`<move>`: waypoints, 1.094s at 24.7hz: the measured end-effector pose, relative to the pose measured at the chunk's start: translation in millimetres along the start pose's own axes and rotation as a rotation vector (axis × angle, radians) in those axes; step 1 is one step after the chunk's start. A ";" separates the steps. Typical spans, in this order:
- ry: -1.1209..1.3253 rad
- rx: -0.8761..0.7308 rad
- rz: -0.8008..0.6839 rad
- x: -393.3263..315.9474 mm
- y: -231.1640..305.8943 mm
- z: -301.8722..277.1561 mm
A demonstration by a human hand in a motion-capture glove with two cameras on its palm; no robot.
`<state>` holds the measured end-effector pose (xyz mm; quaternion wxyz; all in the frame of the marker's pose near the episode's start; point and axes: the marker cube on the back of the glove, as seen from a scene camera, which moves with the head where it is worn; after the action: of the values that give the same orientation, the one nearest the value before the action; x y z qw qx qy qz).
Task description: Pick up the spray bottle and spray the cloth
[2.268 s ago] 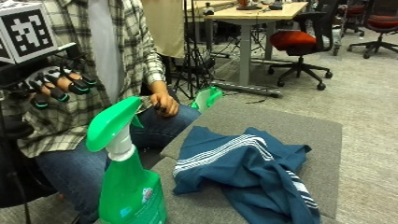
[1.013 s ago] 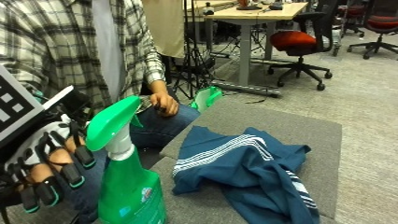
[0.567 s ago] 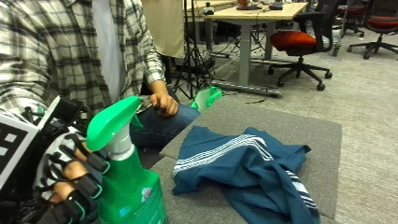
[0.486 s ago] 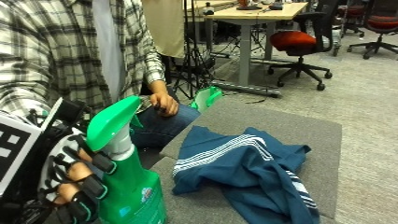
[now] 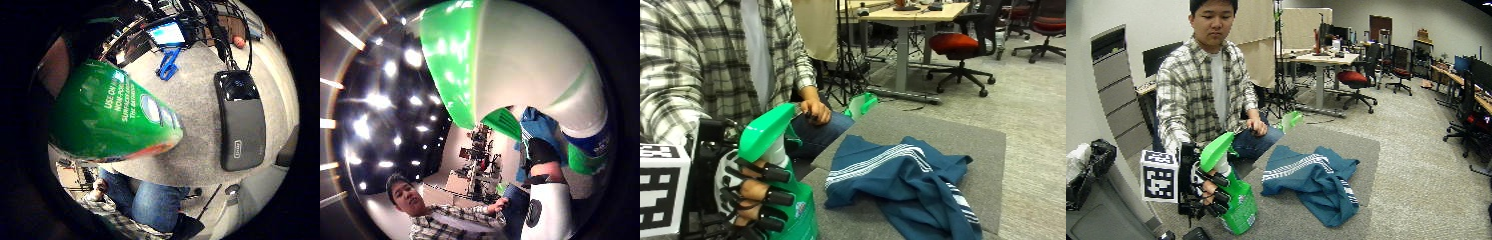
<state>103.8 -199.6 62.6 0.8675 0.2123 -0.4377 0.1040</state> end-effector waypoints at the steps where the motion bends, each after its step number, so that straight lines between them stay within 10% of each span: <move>1: -0.016 0.010 0.000 0.2 -1.7 1.9; 27: 0.022 0.395 0.010 -2.7 -26.4 16.5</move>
<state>100.1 -230.6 61.7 0.8131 0.3751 -0.4003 0.1948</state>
